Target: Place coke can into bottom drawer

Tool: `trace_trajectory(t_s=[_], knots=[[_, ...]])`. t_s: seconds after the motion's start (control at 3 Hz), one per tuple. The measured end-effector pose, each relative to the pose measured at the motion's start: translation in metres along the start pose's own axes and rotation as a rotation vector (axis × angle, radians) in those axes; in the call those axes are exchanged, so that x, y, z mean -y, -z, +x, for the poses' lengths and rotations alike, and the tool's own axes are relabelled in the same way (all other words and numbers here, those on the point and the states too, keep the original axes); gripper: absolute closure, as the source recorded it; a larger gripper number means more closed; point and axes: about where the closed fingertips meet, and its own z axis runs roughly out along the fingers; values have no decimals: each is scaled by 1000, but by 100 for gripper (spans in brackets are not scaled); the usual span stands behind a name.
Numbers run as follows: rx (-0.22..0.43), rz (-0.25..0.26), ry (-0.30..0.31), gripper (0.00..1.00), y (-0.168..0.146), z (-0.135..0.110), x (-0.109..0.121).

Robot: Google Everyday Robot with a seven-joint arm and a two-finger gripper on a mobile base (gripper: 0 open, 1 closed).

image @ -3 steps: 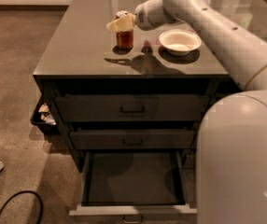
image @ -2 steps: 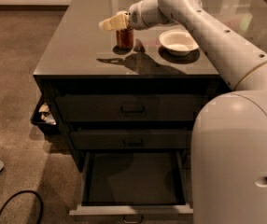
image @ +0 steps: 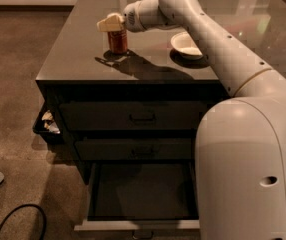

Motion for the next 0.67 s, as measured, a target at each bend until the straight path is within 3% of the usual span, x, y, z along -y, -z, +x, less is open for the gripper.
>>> trace_trajectory(t_s=[0.33, 0.67], knots=[[7, 4, 3, 65, 5, 0, -1], [20, 25, 22, 89, 31, -2, -2]])
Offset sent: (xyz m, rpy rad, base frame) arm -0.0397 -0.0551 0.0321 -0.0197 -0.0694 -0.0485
